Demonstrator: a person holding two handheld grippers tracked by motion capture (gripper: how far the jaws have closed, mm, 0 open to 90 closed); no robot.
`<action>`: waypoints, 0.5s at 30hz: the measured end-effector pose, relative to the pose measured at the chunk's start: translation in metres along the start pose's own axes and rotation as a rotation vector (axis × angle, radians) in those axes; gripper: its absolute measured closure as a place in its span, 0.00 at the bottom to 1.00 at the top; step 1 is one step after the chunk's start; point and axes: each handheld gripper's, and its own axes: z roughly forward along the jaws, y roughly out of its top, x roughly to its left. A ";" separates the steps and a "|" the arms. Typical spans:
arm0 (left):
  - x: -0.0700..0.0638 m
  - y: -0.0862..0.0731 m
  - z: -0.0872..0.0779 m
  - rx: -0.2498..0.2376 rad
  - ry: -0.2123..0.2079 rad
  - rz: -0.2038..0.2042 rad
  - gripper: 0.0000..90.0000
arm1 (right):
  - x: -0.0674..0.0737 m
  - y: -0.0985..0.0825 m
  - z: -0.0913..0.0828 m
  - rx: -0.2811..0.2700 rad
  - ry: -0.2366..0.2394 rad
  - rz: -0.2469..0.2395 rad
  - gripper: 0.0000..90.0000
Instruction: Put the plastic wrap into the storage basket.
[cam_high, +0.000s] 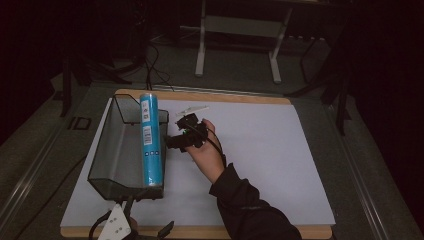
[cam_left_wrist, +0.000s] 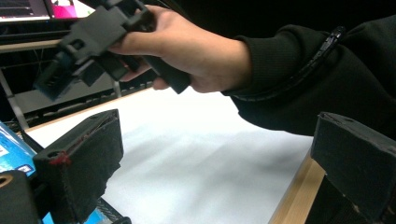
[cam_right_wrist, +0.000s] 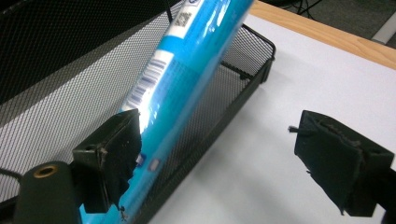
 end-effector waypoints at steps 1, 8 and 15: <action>0.000 0.000 0.000 0.001 0.003 0.002 0.04 | -0.001 -0.002 -0.002 0.004 -0.003 -0.008 0.16; -0.001 0.000 0.001 0.004 0.004 0.003 0.04 | -0.009 -0.023 -0.022 -0.019 0.015 -0.030 0.15; -0.001 -0.001 0.002 0.009 0.003 0.005 0.04 | -0.019 -0.041 -0.040 -0.035 0.017 -0.036 0.15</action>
